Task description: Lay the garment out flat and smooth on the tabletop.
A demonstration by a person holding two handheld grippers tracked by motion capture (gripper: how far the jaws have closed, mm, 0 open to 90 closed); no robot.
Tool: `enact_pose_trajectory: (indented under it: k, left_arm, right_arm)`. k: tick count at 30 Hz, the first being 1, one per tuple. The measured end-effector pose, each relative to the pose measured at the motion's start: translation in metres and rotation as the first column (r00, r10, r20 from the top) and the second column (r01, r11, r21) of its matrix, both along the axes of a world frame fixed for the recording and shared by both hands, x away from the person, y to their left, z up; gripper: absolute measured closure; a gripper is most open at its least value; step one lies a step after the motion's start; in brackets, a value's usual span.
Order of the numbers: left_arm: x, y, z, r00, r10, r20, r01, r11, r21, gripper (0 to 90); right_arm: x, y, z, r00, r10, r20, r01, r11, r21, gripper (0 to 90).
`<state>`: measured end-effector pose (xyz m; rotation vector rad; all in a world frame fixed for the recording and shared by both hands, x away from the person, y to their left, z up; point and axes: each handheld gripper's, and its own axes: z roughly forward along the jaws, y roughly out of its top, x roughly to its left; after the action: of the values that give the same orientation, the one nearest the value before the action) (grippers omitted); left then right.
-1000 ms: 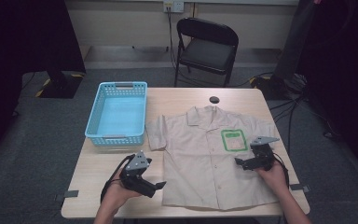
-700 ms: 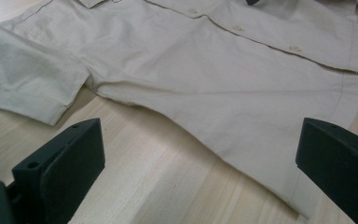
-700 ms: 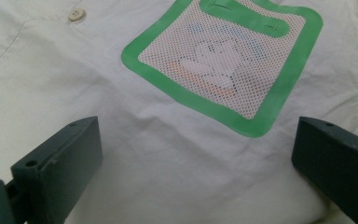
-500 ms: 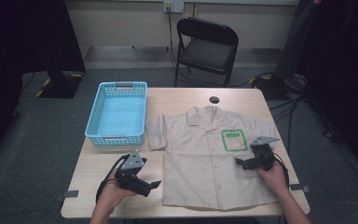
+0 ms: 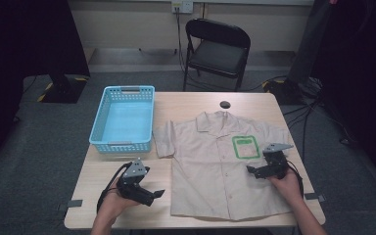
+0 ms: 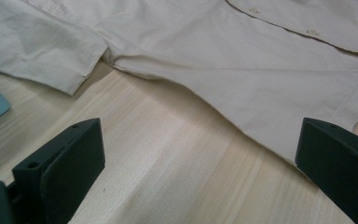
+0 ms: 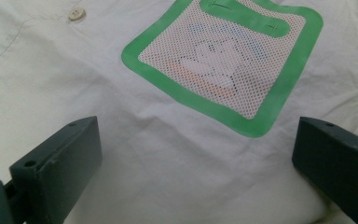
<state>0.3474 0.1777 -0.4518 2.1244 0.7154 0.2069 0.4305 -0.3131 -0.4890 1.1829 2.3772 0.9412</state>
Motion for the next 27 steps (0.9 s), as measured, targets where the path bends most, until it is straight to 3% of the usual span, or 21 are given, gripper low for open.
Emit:
enact_pose_trajectory:
  k: [27]
  left_arm:
    - [0.002,0.019,-0.009,0.9995,0.025,-0.018,-0.025,0.9997,0.003,0.9]
  right_arm:
    - [0.0,0.0,0.0,1.0,0.001,0.0,-0.001,1.0,0.0,0.5]
